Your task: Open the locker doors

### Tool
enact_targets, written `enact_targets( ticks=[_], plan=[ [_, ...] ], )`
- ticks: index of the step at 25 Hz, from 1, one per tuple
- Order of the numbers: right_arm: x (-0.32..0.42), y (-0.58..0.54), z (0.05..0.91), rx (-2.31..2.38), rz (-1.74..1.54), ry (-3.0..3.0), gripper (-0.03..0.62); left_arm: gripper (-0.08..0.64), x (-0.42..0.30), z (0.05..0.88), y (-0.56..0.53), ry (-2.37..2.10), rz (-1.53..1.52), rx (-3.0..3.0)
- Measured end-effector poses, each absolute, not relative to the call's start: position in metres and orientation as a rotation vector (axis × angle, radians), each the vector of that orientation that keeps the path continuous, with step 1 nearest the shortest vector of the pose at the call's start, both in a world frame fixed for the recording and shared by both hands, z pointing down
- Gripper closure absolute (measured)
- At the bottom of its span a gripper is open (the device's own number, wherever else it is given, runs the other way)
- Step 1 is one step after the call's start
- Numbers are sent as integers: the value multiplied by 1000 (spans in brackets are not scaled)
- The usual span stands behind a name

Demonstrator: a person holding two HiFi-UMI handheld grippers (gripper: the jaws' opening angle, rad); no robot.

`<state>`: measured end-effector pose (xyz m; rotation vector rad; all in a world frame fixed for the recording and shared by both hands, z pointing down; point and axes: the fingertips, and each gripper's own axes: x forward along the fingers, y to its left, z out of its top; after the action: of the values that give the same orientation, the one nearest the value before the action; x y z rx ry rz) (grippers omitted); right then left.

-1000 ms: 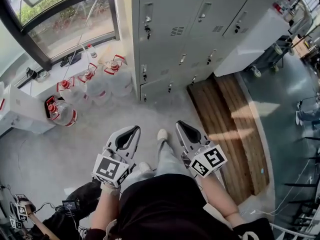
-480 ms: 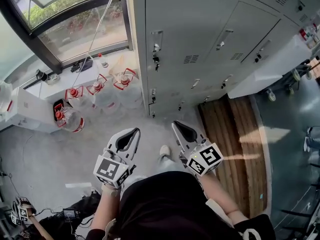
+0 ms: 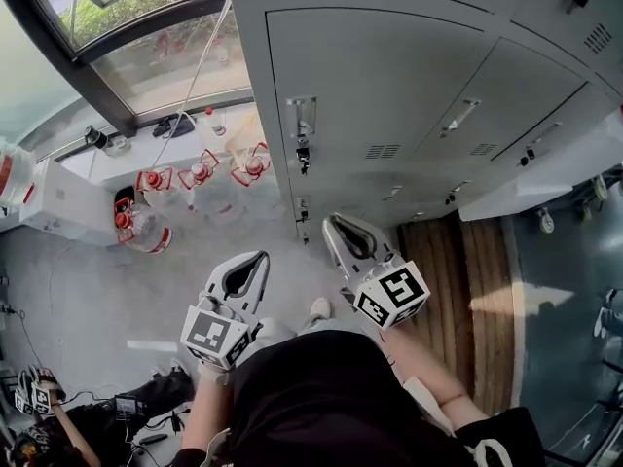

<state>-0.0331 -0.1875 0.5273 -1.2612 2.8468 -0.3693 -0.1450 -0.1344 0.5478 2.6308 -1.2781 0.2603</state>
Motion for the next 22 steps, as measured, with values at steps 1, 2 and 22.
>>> enact_targets(
  ticks=[1,2,22],
  plan=[
    [-35,-196,524,-1251,-365,2848,549,541,-145,548,-138,-1289,262,2627],
    [-37,-204,520,-1243,-359,2849,549,541,-145,547,-141,-1296,260,2626],
    [-86,-312,481,-1421,-229,2824,402,541,-184,545,-198,-1130,203,2730]
  ],
)
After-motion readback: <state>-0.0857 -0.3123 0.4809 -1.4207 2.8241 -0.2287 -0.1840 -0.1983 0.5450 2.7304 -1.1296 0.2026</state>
